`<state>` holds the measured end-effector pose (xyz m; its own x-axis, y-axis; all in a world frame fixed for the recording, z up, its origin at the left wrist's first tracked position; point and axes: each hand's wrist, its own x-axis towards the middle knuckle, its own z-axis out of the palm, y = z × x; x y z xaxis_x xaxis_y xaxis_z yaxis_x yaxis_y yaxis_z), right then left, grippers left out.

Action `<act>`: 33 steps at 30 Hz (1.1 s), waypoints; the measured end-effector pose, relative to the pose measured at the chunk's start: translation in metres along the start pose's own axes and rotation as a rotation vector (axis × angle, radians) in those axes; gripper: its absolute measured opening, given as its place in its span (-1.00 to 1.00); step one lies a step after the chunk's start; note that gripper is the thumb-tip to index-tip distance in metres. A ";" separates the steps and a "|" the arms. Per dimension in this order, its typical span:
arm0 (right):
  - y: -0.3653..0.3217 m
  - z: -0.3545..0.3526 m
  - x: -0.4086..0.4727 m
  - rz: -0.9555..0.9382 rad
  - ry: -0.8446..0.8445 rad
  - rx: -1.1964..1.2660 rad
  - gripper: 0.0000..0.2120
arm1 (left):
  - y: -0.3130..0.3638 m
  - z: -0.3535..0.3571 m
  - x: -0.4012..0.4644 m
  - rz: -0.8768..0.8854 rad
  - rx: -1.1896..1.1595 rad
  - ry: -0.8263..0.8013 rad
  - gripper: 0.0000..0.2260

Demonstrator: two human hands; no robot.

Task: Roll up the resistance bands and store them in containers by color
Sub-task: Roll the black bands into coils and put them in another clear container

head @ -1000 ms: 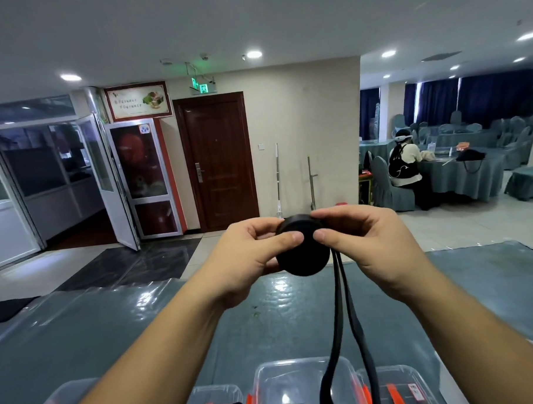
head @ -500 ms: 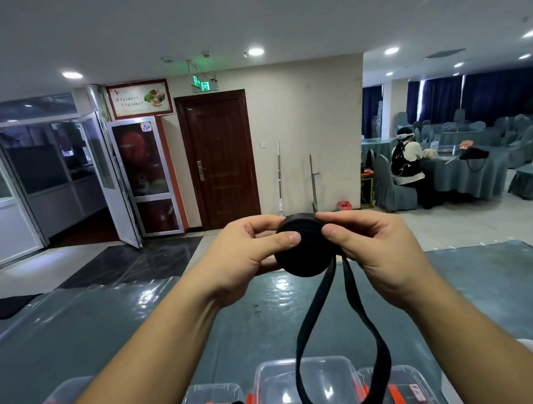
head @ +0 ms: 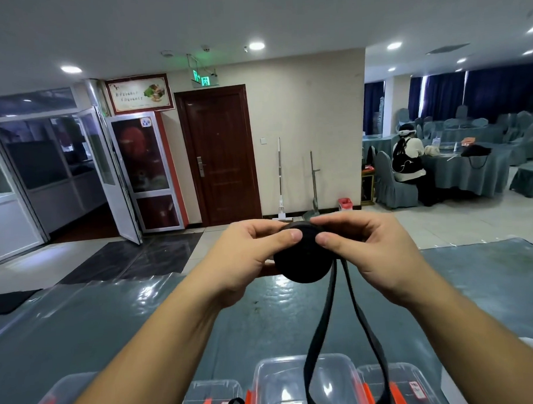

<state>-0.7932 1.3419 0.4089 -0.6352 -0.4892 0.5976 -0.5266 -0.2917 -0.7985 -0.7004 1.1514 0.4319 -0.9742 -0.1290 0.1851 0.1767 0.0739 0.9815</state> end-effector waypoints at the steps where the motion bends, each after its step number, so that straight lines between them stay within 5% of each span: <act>1: 0.002 0.001 0.000 -0.007 0.045 -0.002 -0.73 | -0.002 0.001 0.000 0.004 -0.028 0.025 -0.77; 5: 0.007 -0.001 -0.002 -0.005 0.106 -0.003 -0.72 | -0.011 0.005 0.001 0.000 -0.092 0.088 -0.82; 11: 0.005 -0.005 -0.001 0.051 -0.053 0.008 -0.61 | -0.005 -0.002 0.000 -0.003 0.061 -0.015 -0.87; 18: 0.014 -0.001 0.001 0.053 0.129 0.149 -0.68 | -0.013 -0.001 0.004 0.017 -0.147 0.084 -0.82; 24: 0.010 -0.005 0.001 0.098 -0.060 0.042 -0.70 | -0.008 -0.008 0.004 -0.042 0.098 -0.024 -0.84; 33: 0.014 -0.002 0.001 0.070 0.046 0.090 -0.66 | -0.017 -0.004 0.006 -0.054 -0.100 0.041 -0.78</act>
<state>-0.8021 1.3389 0.3983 -0.6946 -0.4735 0.5416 -0.4286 -0.3323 -0.8402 -0.7089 1.1454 0.4171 -0.9765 -0.1704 0.1318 0.1394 -0.0332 0.9897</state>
